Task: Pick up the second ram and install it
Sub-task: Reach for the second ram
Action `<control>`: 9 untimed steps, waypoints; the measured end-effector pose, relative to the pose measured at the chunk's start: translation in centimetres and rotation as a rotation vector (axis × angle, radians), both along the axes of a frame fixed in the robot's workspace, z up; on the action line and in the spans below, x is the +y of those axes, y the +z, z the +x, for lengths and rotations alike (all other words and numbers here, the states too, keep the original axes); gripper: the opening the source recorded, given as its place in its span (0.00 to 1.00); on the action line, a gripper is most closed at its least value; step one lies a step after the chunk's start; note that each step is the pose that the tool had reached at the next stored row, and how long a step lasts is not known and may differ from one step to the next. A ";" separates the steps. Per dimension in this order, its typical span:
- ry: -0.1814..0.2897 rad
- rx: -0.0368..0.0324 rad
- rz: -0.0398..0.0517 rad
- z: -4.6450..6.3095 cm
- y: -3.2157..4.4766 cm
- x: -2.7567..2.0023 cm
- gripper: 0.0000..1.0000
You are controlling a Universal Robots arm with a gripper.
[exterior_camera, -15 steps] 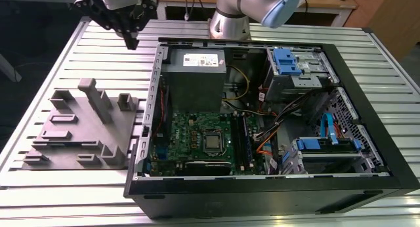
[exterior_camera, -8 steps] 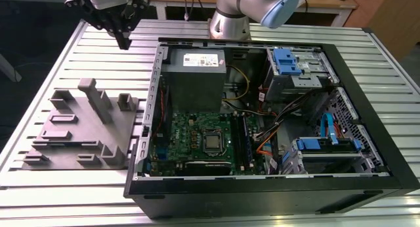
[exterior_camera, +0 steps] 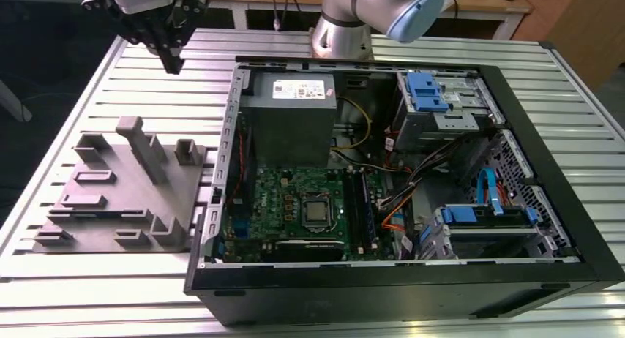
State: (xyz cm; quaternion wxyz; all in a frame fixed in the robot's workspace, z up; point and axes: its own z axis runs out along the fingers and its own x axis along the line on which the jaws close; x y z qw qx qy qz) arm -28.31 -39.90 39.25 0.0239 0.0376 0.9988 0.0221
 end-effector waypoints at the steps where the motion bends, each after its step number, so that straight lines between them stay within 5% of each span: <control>1: 0.000 -0.0002 0.0000 -0.2 -0.02 0.00 0.07; 9: 0.000 -0.0008 0.0000 -1.6 -0.22 -0.04 0.07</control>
